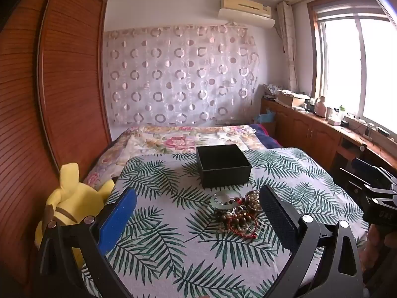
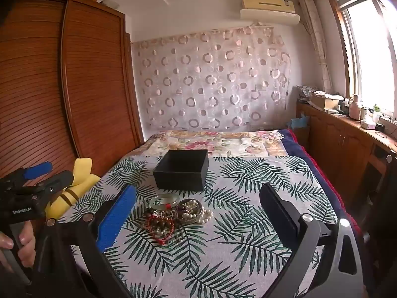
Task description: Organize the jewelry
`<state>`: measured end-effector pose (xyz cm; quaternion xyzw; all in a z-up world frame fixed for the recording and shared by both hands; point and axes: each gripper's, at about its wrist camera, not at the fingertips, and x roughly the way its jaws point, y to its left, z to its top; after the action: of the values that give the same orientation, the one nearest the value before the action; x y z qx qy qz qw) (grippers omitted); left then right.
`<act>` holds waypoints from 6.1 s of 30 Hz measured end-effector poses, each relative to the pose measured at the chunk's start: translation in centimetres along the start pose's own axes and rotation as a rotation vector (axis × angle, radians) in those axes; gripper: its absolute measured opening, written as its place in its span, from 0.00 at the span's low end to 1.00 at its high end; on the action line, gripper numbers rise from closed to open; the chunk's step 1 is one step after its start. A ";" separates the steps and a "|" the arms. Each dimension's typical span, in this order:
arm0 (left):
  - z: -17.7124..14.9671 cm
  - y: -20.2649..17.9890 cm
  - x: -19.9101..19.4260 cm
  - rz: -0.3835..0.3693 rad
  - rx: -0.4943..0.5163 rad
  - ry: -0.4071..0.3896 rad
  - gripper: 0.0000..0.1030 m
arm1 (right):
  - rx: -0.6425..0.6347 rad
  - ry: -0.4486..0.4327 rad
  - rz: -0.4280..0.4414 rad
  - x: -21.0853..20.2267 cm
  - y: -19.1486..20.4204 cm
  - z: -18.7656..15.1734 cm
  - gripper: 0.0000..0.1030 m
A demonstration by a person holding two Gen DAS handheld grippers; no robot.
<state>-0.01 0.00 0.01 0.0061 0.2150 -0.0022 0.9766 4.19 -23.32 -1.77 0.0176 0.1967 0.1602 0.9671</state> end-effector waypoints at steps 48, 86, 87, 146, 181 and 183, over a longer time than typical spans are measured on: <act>0.4 0.3 0.2 0.003 0.000 -0.009 0.93 | 0.002 0.005 0.002 0.2 1.0 -0.6 0.98; -1.5 -0.3 2.5 -0.027 -0.011 0.071 0.93 | -0.029 0.061 0.039 3.1 -0.3 -2.8 0.98; -1.7 -0.2 2.8 -0.031 -0.013 0.079 0.93 | -0.028 0.073 0.044 3.6 -0.6 -3.1 0.98; -2.1 -0.5 19.8 -0.302 0.065 0.342 0.67 | -0.206 0.464 0.247 20.5 1.2 -5.2 0.75; 4.8 -2.1 27.2 -0.233 0.048 0.303 0.67 | -0.199 0.342 0.185 19.9 -2.4 0.8 0.60; 4.9 -2.4 27.9 -0.236 0.047 0.312 0.67 | -0.199 0.339 0.187 19.9 -2.5 0.9 0.60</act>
<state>27.36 -2.53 -7.34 0.0041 0.3629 -0.1207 0.9240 22.61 -19.36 -8.61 -0.0871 0.3371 0.2685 0.8982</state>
